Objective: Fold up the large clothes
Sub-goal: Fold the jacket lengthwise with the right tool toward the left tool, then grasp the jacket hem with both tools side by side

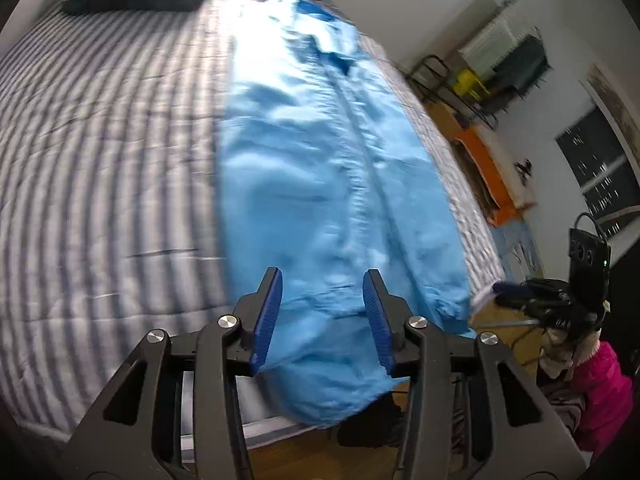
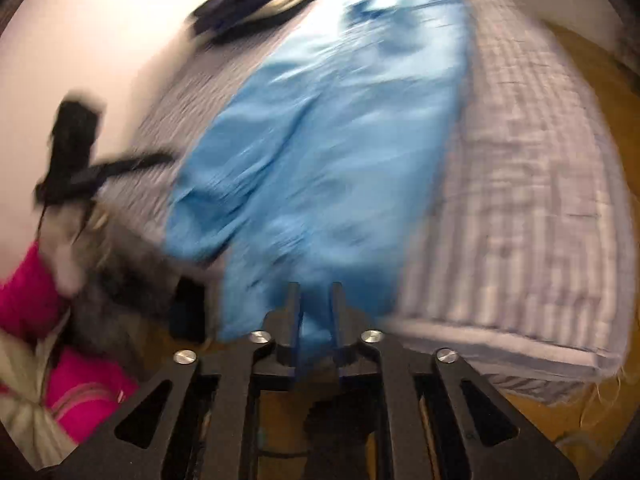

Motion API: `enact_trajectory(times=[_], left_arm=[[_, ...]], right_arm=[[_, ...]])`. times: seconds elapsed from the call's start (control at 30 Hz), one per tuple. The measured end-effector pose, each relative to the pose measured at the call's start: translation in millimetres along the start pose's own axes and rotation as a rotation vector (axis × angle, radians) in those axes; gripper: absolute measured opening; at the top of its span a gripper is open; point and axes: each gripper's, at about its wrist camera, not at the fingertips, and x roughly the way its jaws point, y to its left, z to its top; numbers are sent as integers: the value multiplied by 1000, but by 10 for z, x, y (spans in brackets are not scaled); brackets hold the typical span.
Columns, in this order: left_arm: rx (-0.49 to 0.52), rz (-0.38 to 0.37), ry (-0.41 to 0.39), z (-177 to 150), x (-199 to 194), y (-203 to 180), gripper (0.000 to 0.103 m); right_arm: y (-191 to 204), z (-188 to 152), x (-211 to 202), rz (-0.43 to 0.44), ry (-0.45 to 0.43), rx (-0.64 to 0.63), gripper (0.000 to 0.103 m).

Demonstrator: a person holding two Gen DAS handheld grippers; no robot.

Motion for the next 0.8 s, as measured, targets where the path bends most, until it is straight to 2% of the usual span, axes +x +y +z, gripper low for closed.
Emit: enact_trajectory(times=[0.03, 0.07, 0.17, 0.3, 0.4, 0.5, 0.57, 0.6, 0.7, 0.73, 0.8], left_arm=[[-41, 14, -4, -6, -20, 131, 42], [-76, 16, -3, -16, -23, 235, 42], [-156, 5, 30, -55, 58, 466, 43], [-219, -55, 87, -163, 260, 588, 43], [-187, -96, 106, -270, 344, 486, 43], [-140, -110, 116, -325, 375, 380, 43], [-152, -124, 118, -323, 384, 386, 34], [-164, -133, 126, -320, 398, 403, 23], [-180, -154, 139, -358, 411, 419, 19], [-170, -161, 144, -368, 417, 394, 13], [-149, -163, 154, -366, 436, 359, 11]], right_arm=[[-73, 18, -5, -34, -19, 31, 41], [-131, 24, 14, -42, -29, 57, 44], [-252, 54, 173, -29, 4, 94, 44], [-288, 103, 394, -16, 58, 88, 44], [-318, 91, 467, -14, 74, 94, 44], [-324, 86, 504, 28, 74, 108, 44], [-358, 61, 526, 50, 86, 117, 44], [-362, 56, 566, 62, 95, 123, 44], [-383, 45, 626, 97, 108, 138, 44], [-393, 40, 630, 119, 108, 144, 44], [-415, 32, 622, 167, 108, 153, 44]])
